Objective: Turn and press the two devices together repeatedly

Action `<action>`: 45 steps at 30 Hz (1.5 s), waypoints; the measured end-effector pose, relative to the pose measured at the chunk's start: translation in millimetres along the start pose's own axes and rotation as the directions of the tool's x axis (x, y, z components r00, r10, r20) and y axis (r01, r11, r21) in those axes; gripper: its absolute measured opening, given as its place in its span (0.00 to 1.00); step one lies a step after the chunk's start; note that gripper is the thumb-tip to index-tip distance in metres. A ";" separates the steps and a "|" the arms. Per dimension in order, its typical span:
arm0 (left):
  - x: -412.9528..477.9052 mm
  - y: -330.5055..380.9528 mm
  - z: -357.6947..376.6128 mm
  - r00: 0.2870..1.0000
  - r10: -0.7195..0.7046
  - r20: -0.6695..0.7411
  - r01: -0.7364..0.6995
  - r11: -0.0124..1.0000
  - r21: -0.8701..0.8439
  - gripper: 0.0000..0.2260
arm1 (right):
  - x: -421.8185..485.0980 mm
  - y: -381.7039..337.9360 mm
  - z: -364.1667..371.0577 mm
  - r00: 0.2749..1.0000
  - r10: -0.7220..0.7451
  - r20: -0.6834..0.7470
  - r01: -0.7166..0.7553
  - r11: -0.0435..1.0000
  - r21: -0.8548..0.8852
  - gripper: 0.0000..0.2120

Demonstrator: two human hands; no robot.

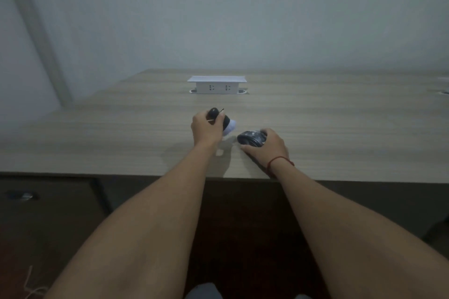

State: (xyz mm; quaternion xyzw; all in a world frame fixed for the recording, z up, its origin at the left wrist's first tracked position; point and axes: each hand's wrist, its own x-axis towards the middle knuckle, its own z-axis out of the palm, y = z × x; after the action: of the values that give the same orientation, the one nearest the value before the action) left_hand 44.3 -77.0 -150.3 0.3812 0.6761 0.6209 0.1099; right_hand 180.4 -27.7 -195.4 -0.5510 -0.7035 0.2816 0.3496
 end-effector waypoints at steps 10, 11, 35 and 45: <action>-3.7 -14.3 33.9 0.990 0.110 0.086 -0.128 0.963 0.239 0.19 | 5.1 1.5 4.0 0.999 -0.034 -0.037 0.032 0.999 -0.043 0.33; -2.9 -13.9 34.1 0.989 0.115 0.095 -0.136 0.957 0.257 0.19 | 5.2 1.9 3.9 0.999 -0.038 -0.038 0.037 0.998 -0.047 0.33; 2.7 -7.5 28.5 0.972 0.218 0.090 -0.233 0.945 0.228 0.15 | 3.0 5.2 1.8 0.998 -0.047 -0.038 0.046 0.999 -0.012 0.28; -4.3 -18.3 35.2 0.979 0.167 0.115 -0.197 0.919 0.342 0.14 | 1.9 3.9 0.3 0.998 -0.046 -0.051 0.044 0.998 -0.036 0.31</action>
State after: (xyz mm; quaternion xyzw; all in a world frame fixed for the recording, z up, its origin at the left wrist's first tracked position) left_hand 62.2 -52.1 -175.8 0.4818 0.7325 0.4809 0.0098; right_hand 182.1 -25.0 -198.3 -0.5482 -0.7112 0.2470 0.3642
